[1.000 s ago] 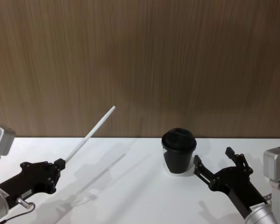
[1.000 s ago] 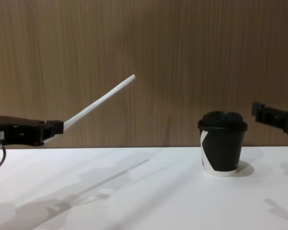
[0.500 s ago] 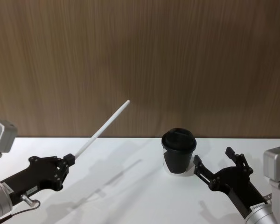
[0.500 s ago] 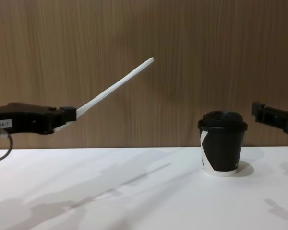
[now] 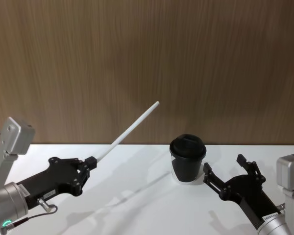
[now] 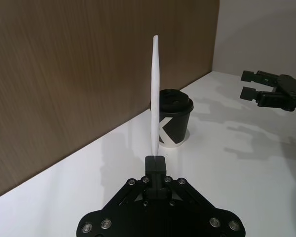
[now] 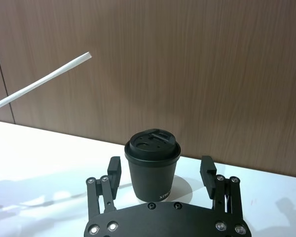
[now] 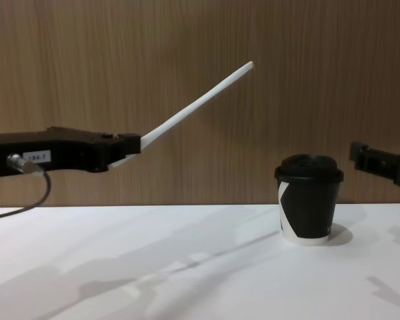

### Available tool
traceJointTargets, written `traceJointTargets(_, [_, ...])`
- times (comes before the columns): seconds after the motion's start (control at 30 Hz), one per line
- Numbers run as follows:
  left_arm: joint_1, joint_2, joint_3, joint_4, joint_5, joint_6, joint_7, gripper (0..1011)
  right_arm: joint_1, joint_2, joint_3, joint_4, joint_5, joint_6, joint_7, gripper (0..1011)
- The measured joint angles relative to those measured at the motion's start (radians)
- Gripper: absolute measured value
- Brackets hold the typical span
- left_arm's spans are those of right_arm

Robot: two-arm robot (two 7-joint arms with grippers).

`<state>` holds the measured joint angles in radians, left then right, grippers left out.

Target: Pick up the straw with one hand, pass it to the other hand, and insert it into the cup.

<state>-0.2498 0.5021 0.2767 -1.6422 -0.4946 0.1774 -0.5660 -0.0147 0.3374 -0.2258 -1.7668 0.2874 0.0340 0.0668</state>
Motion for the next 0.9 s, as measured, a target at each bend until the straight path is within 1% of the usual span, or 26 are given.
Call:
traceJointTargets(0.17, [-0.020, -0.006, 0.019, 0.009, -0.001, -0.008, -0.015, 0, 0.000, 0.000, 0.000, 0.000, 0.000, 0.000, 0.000, 1001])
traceJointTargets(0.4, [-0.037, -0.010, 0.035, 0.017, -0.002, -0.014, -0.026, 0, 0.000, 0.000, 0.000, 0.000, 0.000, 0.000, 0.000, 1001])
traceJointTargets(0.9, [-0.052, -0.015, 0.049, 0.023, -0.004, -0.020, -0.036, 0, 0.000, -0.001, 0.001, -0.001, 0.001, 0.001, 0.002, 1001])
